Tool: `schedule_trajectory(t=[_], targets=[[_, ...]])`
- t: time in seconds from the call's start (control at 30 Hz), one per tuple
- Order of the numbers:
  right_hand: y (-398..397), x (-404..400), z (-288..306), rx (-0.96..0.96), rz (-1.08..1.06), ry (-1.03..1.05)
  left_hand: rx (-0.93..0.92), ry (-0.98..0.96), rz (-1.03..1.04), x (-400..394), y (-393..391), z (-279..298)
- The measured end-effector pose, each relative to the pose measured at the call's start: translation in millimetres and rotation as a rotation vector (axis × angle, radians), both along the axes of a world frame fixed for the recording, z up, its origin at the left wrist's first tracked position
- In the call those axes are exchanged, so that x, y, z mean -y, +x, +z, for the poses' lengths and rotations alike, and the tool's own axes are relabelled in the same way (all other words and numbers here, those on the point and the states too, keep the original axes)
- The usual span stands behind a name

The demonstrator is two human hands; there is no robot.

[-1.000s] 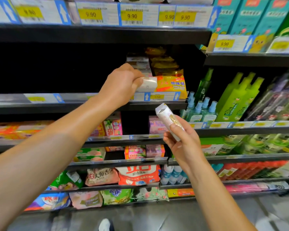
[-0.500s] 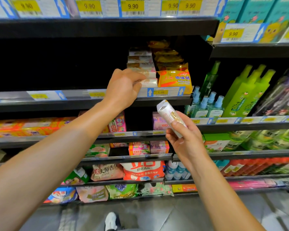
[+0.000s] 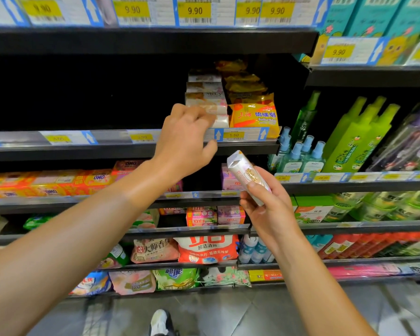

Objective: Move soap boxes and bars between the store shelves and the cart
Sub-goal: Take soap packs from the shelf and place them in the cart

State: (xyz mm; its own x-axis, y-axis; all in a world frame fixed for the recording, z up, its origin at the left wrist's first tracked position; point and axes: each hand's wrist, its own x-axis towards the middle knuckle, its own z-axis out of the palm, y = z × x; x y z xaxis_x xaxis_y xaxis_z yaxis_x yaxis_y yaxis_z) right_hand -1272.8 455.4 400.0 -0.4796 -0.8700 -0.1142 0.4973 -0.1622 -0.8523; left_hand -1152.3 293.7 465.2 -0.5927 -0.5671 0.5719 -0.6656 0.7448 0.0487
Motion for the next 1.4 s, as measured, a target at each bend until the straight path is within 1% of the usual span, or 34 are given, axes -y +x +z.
schedule_trajectory(t=[0.1,0.7,1.03,1.23,1.4], targets=[[2,-1,0,0.001,0.002,-0.001,0.041,0.009,0.018,-2,1,-9],[3,0,-5,0.024,-0.012,0.004,0.021,0.015,0.020,0,0,-16],[3,4,-5,0.027,-0.014,0.011,0.023,0.111,0.041,7,-4,-8],[6,7,-5,-0.017,0.008,0.006,0.011,0.126,0.041,6,-5,-8],[8,10,-7,-0.007,-0.003,0.010,-0.003,0.150,0.030,7,-4,-4]])
